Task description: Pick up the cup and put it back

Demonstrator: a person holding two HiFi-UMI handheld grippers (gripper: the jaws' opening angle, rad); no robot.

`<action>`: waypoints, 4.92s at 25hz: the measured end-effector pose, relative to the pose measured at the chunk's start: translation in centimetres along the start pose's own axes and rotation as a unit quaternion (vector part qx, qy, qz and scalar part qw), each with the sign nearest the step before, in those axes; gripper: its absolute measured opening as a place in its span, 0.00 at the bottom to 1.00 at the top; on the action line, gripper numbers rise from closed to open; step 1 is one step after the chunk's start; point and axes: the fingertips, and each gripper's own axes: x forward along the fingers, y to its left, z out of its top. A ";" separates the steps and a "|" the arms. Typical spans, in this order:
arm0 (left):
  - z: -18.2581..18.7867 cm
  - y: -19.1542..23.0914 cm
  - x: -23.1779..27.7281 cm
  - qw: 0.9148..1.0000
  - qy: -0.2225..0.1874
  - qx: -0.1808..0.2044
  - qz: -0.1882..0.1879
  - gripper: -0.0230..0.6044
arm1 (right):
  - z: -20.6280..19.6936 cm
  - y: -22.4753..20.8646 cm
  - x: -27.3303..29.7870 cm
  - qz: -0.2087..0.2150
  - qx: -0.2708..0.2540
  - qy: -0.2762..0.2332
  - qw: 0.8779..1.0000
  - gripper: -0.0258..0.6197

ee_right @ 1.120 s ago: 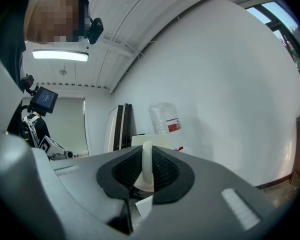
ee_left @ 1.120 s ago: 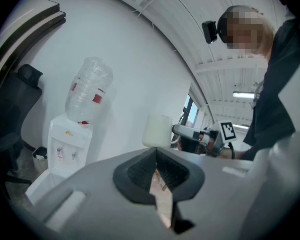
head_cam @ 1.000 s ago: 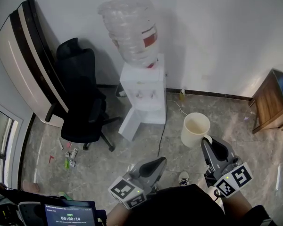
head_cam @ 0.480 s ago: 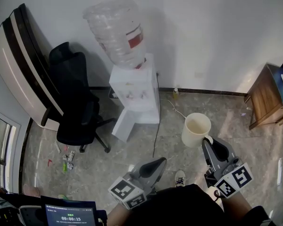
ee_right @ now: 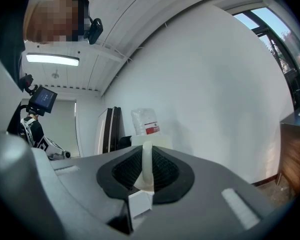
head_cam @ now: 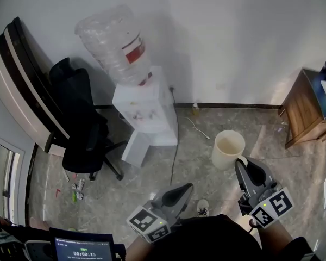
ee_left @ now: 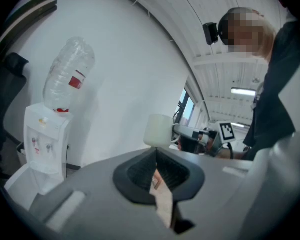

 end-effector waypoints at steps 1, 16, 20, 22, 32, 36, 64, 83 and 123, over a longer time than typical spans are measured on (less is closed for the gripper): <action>0.0 -0.1 0.6 1.000 0.002 0.001 -0.001 0.04 | 0.2 -0.7 -0.1 -0.001 -0.001 0.000 1.000 0.11; 3.4 7.0 1.8 0.998 -0.031 -0.037 0.030 0.04 | 1.2 -2.3 7.4 0.013 -0.015 0.020 1.000 0.11; 5.2 10.6 0.4 0.996 -0.057 -0.044 0.048 0.04 | 2.0 -1.3 11.2 0.023 -0.030 0.017 0.999 0.11; 6.7 13.9 -0.5 0.995 -0.067 -0.049 0.061 0.04 | 2.3 -0.2 14.6 0.030 -0.034 0.019 0.999 0.11; 9.6 24.5 -5.5 0.984 -0.099 -0.063 0.131 0.04 | 1.1 5.6 25.8 0.095 -0.046 0.032 0.994 0.11; 9.7 26.8 -7.4 0.977 -0.111 -0.072 0.165 0.04 | -0.3 7.4 29.1 0.132 -0.047 0.055 0.989 0.11; 9.2 34.5 1.1 0.880 -0.194 -0.147 0.407 0.04 | -7.7 5.0 43.7 0.471 -0.037 0.165 0.866 0.11; 4.4 40.4 -4.5 0.941 -0.096 -0.124 0.301 0.04 | -16.1 11.0 42.0 0.359 -0.045 0.198 0.911 0.11; -35.5 62.7 1.4 0.984 -0.066 -0.095 0.133 0.04 | -79.3 -4.9 56.2 0.251 -0.086 0.262 0.928 0.11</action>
